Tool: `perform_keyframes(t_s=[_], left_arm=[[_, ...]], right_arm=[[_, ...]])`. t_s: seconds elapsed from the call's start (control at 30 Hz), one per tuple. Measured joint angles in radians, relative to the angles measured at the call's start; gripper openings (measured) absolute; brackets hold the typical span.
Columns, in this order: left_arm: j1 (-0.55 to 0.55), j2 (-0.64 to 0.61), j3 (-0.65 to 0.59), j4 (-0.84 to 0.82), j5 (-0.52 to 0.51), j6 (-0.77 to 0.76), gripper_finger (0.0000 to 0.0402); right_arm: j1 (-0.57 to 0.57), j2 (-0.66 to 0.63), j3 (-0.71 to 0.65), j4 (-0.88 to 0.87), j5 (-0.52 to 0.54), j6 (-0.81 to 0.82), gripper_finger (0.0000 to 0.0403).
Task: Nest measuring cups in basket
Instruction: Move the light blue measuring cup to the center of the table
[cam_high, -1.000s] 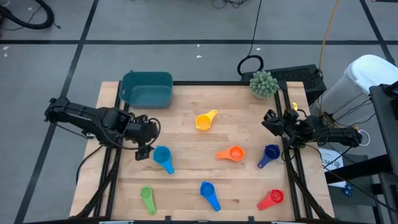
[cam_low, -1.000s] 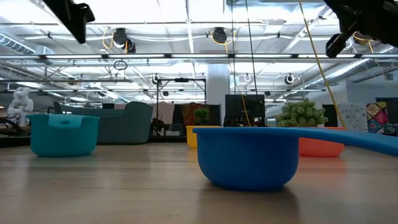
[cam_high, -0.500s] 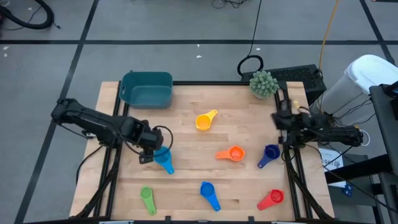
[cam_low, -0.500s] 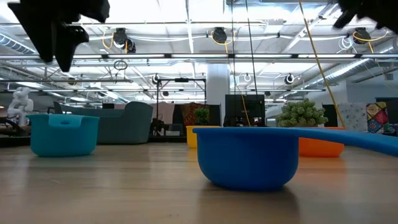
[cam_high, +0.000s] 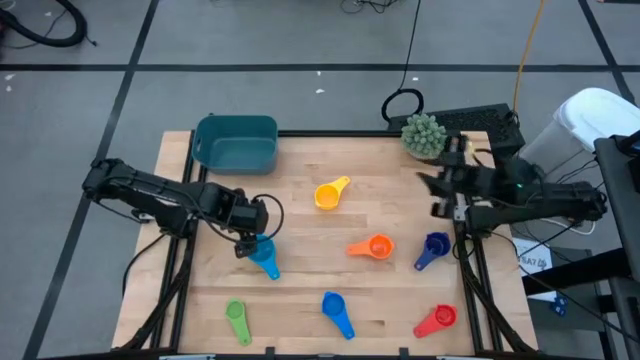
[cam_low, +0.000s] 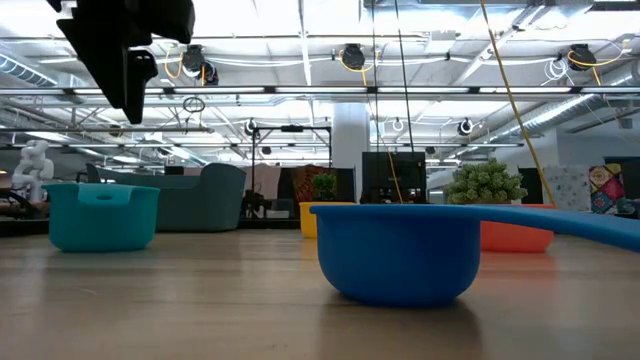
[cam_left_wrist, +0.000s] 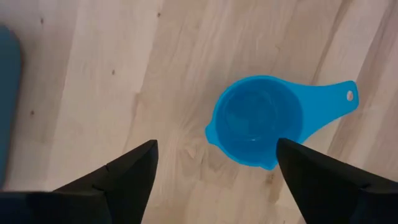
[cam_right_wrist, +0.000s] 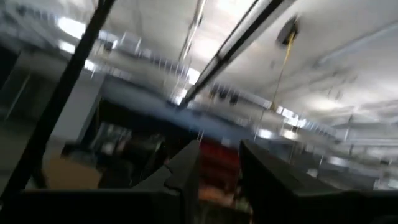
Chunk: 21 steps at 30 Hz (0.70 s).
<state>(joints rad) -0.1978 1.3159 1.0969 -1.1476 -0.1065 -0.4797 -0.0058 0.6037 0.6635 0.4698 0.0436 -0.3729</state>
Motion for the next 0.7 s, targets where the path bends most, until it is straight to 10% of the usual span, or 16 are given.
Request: perform_keyframes(t_s=[0.33,0.7], left_arm=[[0.001,0.0,0.0,-0.014,0.001,-0.016,0.0291],[-0.016,0.0,0.0,-0.036,0.052,-0.06,0.0292]], right_arm=[[0.001,0.299,0.452,-0.785,0.059,0.192,0.015],[0.058,0.442,0.468,-1.107,0.0,0.438,0.0151]])
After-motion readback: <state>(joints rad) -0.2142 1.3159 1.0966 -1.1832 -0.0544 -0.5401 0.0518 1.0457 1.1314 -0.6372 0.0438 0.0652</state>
